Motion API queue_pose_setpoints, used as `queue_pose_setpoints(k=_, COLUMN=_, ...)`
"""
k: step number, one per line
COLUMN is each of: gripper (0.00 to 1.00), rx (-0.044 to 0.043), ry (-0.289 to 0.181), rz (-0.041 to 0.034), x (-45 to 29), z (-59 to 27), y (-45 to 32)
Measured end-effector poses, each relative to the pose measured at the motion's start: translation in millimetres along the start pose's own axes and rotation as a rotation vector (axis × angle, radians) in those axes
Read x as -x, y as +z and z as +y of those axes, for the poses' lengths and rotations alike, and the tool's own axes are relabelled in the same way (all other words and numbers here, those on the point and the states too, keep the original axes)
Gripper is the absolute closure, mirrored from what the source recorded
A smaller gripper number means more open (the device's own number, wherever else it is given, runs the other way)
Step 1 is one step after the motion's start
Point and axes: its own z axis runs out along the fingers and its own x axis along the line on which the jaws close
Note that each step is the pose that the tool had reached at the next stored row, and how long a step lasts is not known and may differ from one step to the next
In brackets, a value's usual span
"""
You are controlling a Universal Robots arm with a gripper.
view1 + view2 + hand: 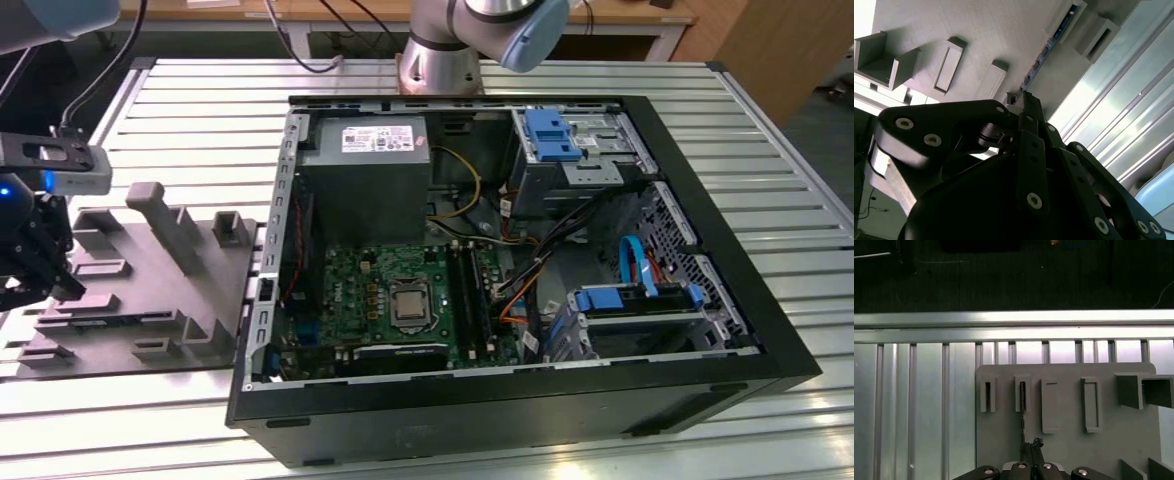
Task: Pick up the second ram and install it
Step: 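Pick up the second ram and move it above second insertion slot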
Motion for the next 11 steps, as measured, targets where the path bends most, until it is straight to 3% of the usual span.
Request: queue_pose_setpoints(k=11, gripper=0.9, rx=0.0003, ry=-0.019, rz=0.0006, x=-2.8, z=-5.5, y=6.8)
